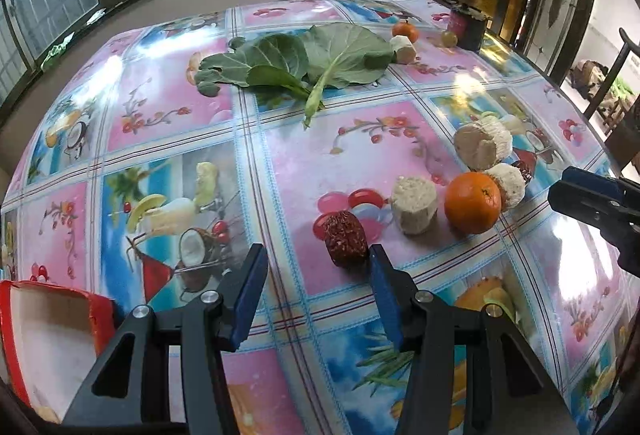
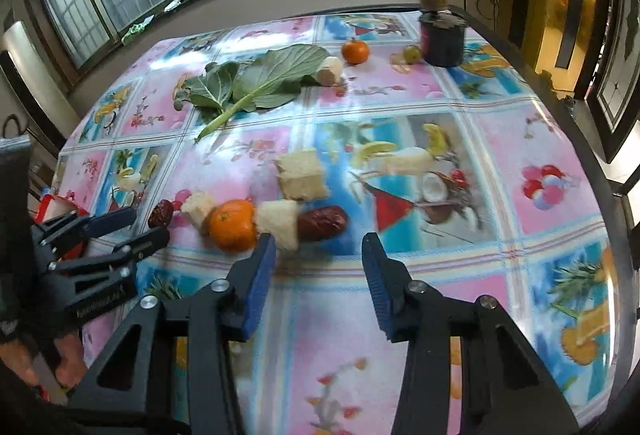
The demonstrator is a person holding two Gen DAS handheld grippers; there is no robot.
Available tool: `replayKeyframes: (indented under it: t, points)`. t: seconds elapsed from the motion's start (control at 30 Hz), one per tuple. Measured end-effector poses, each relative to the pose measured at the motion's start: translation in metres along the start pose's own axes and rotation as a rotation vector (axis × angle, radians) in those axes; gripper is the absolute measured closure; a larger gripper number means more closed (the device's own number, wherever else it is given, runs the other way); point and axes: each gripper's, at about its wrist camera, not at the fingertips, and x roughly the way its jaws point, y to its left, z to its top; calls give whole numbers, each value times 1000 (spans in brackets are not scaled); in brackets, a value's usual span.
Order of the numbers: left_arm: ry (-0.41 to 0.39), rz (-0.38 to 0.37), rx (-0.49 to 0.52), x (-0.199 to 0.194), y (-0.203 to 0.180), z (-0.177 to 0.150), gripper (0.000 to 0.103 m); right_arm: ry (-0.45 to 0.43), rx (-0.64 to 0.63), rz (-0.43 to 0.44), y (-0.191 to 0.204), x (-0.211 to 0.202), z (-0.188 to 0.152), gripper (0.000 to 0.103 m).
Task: Organize fruits
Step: 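Move both grippers over the remaining red dates on the tablecloth, then close left gripper on a red date while right gripper grasps another date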
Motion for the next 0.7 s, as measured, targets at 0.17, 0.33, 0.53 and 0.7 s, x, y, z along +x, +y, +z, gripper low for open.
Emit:
replayKeyframes:
  t: [0.17, 0.33, 0.53, 0.7]
  points:
    - [-3, 2, -8, 3, -1, 3, 52, -9, -21, 51, -11, -3, 1, 53]
    - [-3, -21, -3, 4, -3, 7, 64, 9, -80, 70, -2, 12, 5, 53]
    - [-10, -33, -14, 6, -1, 9, 68, 40, -89, 115, -4, 31, 10, 53]
    - [-9, -33, -11, 7, 0, 10, 78, 67, -119, 191, -3, 38, 17, 63]
